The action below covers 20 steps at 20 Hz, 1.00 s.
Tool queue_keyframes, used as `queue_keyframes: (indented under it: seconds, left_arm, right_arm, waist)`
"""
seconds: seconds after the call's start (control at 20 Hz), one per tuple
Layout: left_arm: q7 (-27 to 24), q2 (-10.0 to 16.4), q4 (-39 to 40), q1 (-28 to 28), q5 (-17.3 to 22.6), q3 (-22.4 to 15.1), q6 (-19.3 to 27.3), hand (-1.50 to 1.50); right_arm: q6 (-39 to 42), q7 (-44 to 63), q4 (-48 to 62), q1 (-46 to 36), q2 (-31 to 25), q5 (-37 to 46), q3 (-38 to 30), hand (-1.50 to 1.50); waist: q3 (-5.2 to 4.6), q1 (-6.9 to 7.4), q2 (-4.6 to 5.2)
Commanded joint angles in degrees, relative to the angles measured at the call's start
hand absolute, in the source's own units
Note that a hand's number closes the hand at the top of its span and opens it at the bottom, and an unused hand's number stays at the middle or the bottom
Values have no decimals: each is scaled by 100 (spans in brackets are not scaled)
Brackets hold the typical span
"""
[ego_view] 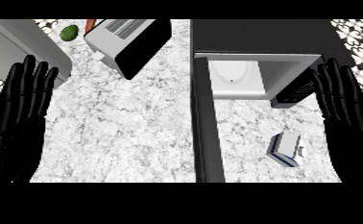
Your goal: Pick up the milk, place it into the microwave and close the microwave
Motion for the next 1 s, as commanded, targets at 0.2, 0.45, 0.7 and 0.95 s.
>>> queue_keyframes:
  seconds: [0.2, 0.45, 0.7, 0.95]
  left_arm:
    - [-3, -171, -325, 331, 84, -11, 20, -150]
    - [431, -343, -396, 754, 329, 172, 263, -150]
    - [406, -372, -949, 1433, 397, -120, 27, -150]
    - [349, -168, -1569, 2190, 1033, 366, -369, -150]
  right_arm:
    - [-804, -508, -83, 390, 481, 826, -67, -150]
    - [-961, 473, -1108, 1226, 679, 1270, 771, -150]
    - [-1619, 858, -1162, 1217, 749, 2130, 1553, -150]
    - [-1828, 799, -1475, 1979, 753, 2486, 1706, -150]
  waist:
    - [91, -6, 95]
    - [89, -23, 86]
    - [87, 6, 90]
    - [87, 9, 80]
